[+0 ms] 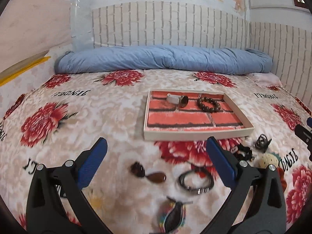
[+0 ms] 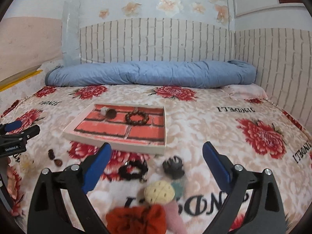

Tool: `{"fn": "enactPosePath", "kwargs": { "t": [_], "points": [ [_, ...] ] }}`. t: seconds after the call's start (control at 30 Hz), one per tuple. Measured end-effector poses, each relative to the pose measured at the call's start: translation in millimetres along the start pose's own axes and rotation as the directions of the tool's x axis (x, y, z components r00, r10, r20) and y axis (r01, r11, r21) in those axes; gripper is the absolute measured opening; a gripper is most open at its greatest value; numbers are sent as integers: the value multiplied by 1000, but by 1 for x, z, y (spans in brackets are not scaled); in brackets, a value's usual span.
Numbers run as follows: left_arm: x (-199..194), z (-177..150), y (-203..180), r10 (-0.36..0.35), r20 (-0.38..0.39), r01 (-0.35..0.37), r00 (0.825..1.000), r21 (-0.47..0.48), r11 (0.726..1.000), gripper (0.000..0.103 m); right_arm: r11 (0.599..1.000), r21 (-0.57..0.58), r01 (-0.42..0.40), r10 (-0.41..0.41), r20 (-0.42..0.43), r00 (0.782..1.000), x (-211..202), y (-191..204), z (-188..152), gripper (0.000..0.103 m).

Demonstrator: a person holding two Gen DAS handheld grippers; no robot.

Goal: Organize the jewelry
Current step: 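Close right gripper on orange scrunchie while left gripper moves toward rainbow claw clip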

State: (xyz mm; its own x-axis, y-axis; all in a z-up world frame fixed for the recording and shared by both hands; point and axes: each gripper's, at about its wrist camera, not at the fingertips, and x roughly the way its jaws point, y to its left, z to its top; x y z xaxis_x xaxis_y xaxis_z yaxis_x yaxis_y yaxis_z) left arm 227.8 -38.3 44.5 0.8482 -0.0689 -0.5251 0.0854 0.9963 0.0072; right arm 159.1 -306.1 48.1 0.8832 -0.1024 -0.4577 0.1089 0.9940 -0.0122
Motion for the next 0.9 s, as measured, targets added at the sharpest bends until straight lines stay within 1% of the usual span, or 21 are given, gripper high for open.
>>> {"fn": "enactPosePath", "kwargs": {
  "t": [0.07, 0.17, 0.23, 0.27, 0.4, 0.57, 0.67, 0.9],
  "points": [
    [-6, -12, -3, -1, -2, 1, 1000, 20, 1000, 98, 1000, 8, -4, 4, -1, 1000, -5, 2, -10, 93],
    [-11, -30, -7, 21, -4, -21, 1000, 47, 999, 98, 1000, 20, 6, -6, 4, 1000, -13, -1, -26, 92],
    [-13, -40, -8, 24, -22, -23, 999, 47, 999, 98, 1000, 21, 17, -17, 1, 1000, -16, -2, -35, 93],
    [-14, -46, -6, 10, -32, -9, 999, 36, 999, 98, 1000, 21, 21, -21, 1, 1000, -17, -2, -39, 93],
    [-14, -57, -5, 15, -44, -14, 999, 25, 1000, 98, 999, 15, 47, -47, -8, 999, -22, -3, -53, 92],
    [-7, -70, -5, 16, -84, -14, 996, 21, 1000, 98, 999, 35, 41, -39, -52, 998, -19, -5, -67, 92],
    [-6, -74, -5, 18, -84, -17, 996, 20, 1000, 98, 998, 35, 43, -40, -73, 997, -16, -6, -75, 92],
    [-3, -81, -7, 24, -96, -21, 995, 33, 999, 98, 998, 26, 48, -46, -102, 994, -8, -4, -81, 92]
  ]
}}
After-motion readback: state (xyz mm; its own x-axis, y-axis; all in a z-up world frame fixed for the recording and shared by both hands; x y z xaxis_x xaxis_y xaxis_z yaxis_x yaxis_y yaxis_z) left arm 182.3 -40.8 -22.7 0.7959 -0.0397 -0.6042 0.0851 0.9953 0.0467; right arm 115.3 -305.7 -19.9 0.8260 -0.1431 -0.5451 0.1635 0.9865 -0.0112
